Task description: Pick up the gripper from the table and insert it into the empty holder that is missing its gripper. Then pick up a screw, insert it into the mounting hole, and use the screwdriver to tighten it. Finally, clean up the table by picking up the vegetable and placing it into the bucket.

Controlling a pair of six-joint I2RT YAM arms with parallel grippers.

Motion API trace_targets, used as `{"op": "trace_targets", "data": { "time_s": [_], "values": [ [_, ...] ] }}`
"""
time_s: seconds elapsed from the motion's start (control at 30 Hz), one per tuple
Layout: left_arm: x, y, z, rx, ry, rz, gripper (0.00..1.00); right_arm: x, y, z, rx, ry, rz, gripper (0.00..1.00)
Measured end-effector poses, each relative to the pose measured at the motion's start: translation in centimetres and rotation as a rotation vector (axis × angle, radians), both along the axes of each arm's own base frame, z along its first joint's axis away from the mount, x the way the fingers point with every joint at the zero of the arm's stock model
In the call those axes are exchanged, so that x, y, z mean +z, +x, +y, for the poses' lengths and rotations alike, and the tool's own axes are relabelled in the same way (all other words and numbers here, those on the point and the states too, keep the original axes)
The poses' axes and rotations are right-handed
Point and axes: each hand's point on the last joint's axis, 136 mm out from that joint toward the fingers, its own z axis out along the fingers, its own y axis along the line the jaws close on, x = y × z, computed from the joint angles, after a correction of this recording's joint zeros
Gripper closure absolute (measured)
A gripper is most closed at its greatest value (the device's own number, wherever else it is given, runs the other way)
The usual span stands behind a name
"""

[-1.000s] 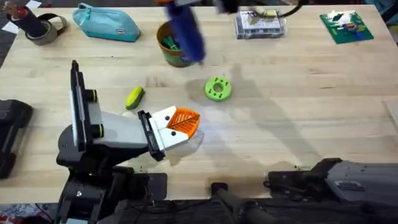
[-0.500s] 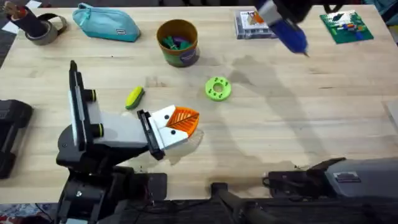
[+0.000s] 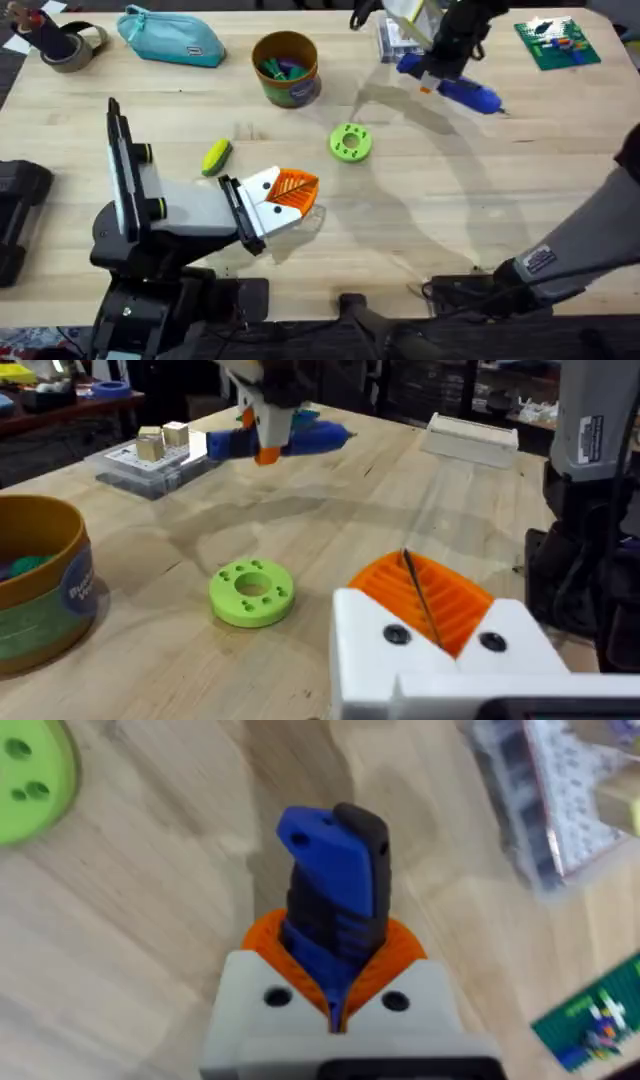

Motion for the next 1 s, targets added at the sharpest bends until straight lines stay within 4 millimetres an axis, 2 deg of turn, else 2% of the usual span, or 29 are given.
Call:
{"op": "trace_targets", "data": {
  "time_s": [0.17, 0.37, 0.57, 0.6, 0.63, 0.67, 0.8, 0.83, 0.87, 0.9, 1.0],
  "values": [
    [0.0, 0.0, 0.0, 0.002, 0.000, 0.000, 0.995, -3.2, -0.1, 0.8, 0.014, 0.048, 0.004, 0.980],
    [0.0, 0.0, 0.0, 0.002, 0.000, 0.000, 0.995, -6.8, -1.7, 0.9, 0.022, 0.076, 0.051, 0.980],
    [0.0, 0.0, 0.0, 0.002, 0.000, 0.000, 0.995, -7.8, -2.6, 0.7, 0.019, 0.077, 0.080, 0.980],
    [0.0, 0.0, 0.0, 0.002, 0.000, 0.000, 0.995, -7.8, -2.6, 0.8, 0.015, 0.078, 0.078, 0.916],
    [0.0, 0.0, 0.0, 0.002, 0.000, 0.000, 0.995, -7.8, -2.6, 0.8, 0.015, 0.079, 0.078, 0.805],
    [0.0, 0.0, 0.0, 0.002, 0.002, -0.004, 0.937, -7.8, -2.6, 0.7, 0.010, 0.081, 0.077, 0.656],
    [0.0, 0.0, 0.0, 0.003, 0.001, -0.004, 0.316, -6.8, -2.3, 1.2, -0.006, 0.114, 0.048, 0.064],
    [0.0, 0.0, 0.0, 0.003, 0.001, -0.003, 0.157, -6.3, -2.2, 1.3, -0.016, 0.126, 0.032, 0.023],
    [0.0, 0.0, 0.0, 0.002, 0.000, -0.001, 0.059, -5.5, -2.1, 1.5, -0.025, 0.141, 0.011, 0.011],
    [0.0, 0.0, 0.0, 0.002, 0.000, -0.001, 0.026, -4.6, -2.0, 1.6, -0.037, 0.156, -0.014, 0.008],
    [0.1, 0.1, 0.0, 0.003, -0.001, -0.004, 0.015, -1.3, -1.8, 1.8, -0.094, 0.204, -0.103, 0.007]
  ]
}}
